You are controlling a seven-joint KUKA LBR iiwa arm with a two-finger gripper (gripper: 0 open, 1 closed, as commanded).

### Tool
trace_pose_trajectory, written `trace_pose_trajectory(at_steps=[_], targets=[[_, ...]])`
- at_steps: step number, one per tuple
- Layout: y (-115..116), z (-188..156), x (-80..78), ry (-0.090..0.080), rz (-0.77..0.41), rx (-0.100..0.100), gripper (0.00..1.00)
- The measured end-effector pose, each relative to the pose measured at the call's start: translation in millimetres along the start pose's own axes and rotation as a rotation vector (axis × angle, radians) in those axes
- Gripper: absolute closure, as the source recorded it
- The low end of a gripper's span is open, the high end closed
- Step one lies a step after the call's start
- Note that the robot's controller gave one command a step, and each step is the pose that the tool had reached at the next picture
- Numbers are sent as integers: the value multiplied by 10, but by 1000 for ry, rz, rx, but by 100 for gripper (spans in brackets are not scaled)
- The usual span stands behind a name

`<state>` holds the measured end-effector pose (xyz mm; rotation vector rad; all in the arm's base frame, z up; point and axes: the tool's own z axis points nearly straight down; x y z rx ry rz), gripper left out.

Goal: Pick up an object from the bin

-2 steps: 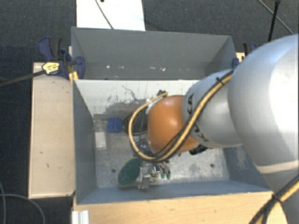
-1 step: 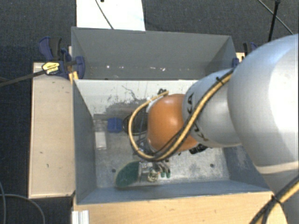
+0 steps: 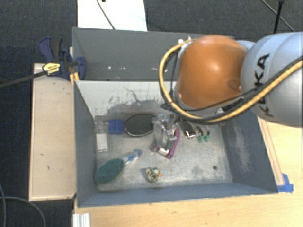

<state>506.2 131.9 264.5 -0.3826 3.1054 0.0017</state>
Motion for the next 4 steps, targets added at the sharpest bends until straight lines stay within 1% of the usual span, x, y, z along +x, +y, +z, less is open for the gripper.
trace_pose_trajectory(at_steps=[1,2,3,4], targets=[[151,855,229,15,-413,-5,100],[148,838,217,11,-408,-4,0],[1101,1616,-101,11,-323,-7,0],[1050,1584,-108,9,-314,-4,100]])
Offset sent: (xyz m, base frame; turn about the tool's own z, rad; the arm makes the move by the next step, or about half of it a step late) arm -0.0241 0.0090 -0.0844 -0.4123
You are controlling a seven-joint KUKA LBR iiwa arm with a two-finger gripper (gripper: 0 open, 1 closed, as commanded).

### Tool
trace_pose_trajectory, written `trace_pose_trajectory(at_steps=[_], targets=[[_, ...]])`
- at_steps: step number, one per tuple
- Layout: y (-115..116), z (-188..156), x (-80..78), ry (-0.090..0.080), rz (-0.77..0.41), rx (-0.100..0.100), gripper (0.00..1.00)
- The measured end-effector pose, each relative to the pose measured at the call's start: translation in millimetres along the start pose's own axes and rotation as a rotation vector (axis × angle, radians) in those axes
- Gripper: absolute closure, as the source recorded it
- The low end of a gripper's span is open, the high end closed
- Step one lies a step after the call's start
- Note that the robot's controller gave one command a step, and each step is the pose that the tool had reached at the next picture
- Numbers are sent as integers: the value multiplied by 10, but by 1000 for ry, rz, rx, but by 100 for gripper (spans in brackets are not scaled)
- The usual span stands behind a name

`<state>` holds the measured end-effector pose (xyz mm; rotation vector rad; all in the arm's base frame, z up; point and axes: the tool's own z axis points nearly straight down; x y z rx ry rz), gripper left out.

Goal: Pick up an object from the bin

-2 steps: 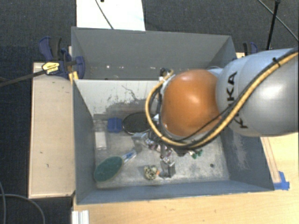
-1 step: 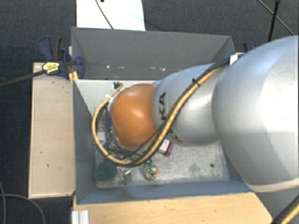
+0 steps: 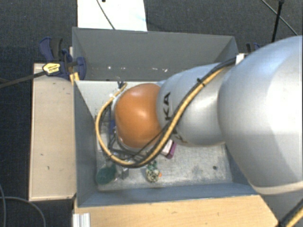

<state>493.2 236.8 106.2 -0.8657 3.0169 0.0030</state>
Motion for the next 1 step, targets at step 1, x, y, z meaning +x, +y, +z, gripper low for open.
trace_pose_trajectory(at_steps=[1], targets=[[-14,-1091,-4,-8,-15,2,100]])
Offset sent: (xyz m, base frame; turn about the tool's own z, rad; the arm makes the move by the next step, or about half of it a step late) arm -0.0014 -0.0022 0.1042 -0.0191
